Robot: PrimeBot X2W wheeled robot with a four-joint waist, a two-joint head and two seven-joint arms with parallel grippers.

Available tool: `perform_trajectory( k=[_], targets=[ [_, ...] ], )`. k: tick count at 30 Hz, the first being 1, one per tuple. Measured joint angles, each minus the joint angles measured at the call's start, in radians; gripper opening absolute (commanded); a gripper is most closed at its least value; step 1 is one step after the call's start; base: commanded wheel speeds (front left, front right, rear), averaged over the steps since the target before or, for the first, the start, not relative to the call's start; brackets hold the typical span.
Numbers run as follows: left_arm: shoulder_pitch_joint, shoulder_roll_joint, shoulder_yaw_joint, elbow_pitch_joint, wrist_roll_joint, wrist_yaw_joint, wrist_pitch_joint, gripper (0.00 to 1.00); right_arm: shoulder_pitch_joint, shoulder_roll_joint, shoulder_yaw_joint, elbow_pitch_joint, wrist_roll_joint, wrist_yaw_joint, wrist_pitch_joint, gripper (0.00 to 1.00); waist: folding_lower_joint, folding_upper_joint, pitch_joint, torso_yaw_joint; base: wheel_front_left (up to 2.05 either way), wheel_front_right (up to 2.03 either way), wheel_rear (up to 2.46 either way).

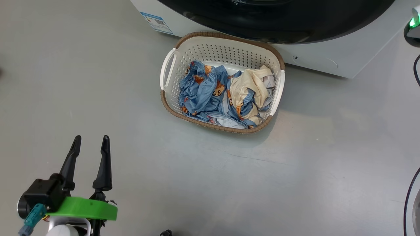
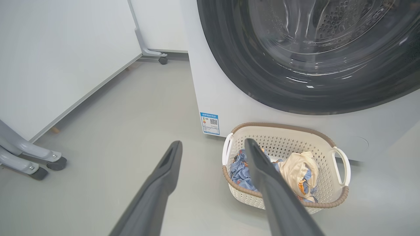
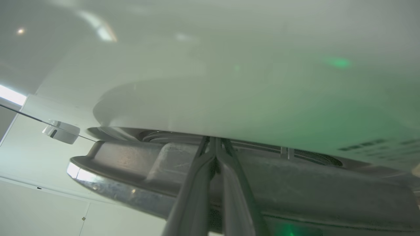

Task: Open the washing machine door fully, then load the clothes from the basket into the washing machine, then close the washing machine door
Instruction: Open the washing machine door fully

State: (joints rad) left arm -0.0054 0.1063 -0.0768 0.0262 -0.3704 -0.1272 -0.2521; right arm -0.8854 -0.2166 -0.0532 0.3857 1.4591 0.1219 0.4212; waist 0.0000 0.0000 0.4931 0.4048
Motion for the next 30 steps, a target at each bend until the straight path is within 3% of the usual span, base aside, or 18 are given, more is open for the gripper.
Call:
perform_trajectory(
  k=[30],
  targets=[
    [0.004,0.002,0.019,0.024,-0.001,0.0,0.0,1.0,-0.059,-0.012,0.065,0.031,0.006,0.0,0.085,0.0,0.0,0.0,0.012,-0.03,0.0,0.0,0.0]
  ],
)
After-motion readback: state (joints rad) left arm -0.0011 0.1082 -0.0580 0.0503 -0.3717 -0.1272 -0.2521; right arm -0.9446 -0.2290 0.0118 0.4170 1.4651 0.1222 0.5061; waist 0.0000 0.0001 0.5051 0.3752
